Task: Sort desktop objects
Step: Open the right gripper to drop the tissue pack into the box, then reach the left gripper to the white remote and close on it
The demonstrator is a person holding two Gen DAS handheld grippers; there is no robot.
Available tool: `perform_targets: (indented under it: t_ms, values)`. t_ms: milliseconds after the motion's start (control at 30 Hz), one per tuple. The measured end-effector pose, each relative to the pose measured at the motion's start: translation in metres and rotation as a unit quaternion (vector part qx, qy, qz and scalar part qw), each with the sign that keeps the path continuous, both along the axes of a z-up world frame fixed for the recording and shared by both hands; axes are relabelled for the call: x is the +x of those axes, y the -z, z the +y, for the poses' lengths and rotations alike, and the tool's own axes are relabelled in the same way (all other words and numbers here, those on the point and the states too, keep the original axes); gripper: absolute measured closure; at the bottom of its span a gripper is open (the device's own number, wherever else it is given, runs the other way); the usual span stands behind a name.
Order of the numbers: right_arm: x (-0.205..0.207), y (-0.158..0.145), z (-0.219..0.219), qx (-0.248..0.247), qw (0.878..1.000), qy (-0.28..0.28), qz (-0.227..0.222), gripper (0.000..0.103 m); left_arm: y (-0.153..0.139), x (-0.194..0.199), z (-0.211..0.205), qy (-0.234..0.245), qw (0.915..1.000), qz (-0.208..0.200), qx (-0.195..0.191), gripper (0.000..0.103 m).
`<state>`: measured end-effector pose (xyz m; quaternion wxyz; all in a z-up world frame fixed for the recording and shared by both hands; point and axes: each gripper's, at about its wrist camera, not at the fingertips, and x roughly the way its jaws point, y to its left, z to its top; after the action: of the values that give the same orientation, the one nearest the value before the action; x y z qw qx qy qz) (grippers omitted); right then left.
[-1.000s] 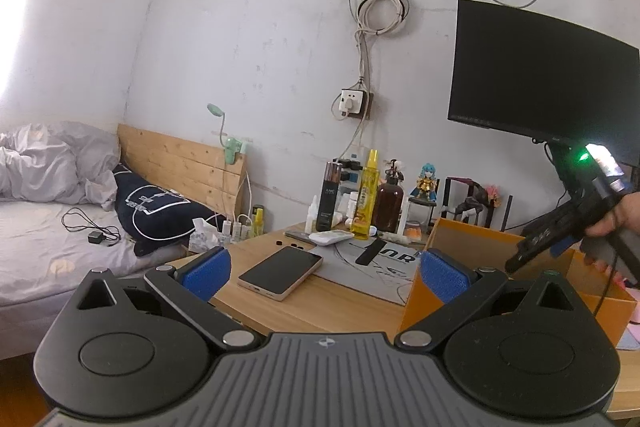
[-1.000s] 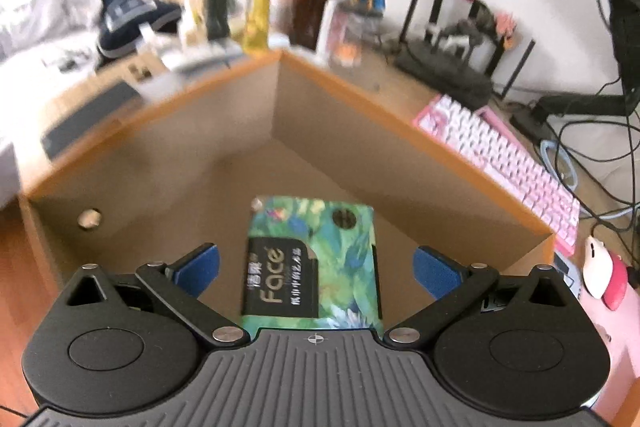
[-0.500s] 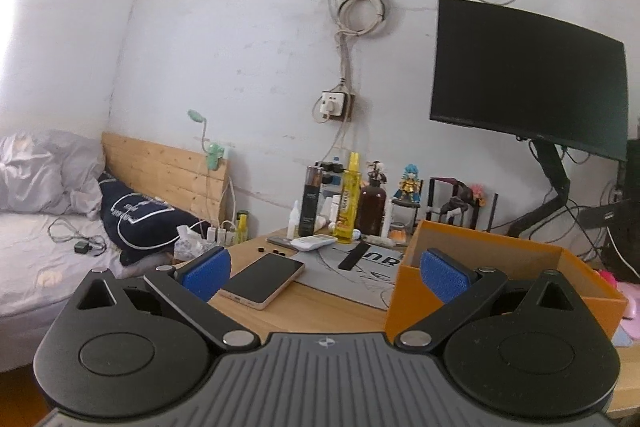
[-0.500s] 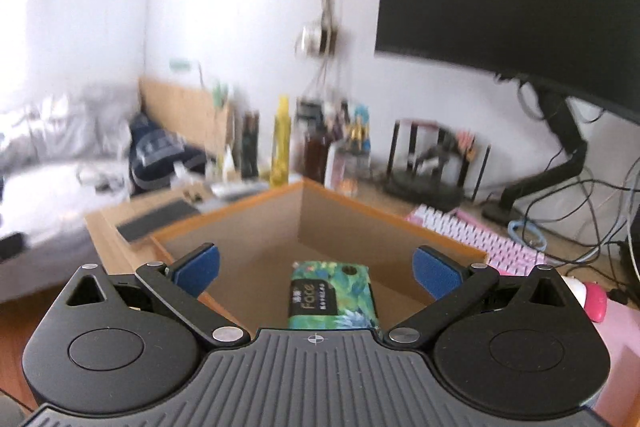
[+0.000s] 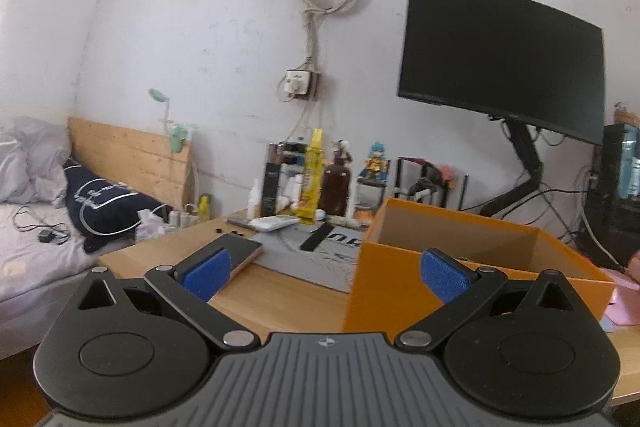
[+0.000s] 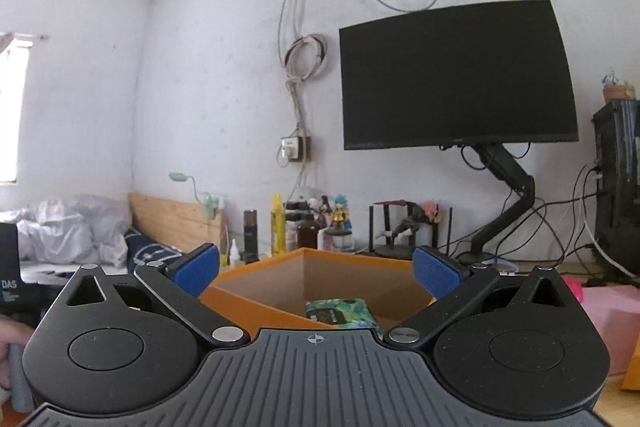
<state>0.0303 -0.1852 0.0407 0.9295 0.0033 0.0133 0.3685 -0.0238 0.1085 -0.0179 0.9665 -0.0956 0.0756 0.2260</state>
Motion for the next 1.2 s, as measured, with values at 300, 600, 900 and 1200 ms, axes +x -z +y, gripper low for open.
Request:
perform_targets:
  t_ms: [300,600,900,1200]
  values:
    - [0.020,0.021,0.002,0.017,0.999,0.002,0.045,0.000,-0.002,0.006,0.000,0.037,0.9990,-0.027,-0.001,0.000]
    - [0.021,0.031,-0.002,0.022,0.998,0.013,0.049,0.000,-0.019,0.024,0.031,0.025,0.9991,-0.034,0.009,0.000]
    - [0.041,0.028,0.001,0.055,0.993,0.054,0.086,0.000,-0.043,0.065,0.063,0.008,0.9982,-0.023,0.056,0.000]
    - [0.068,0.024,0.037,0.049,0.992,0.033,0.108,0.000,-0.044,0.121,0.094,0.031,0.9959,0.045,0.072,0.000]
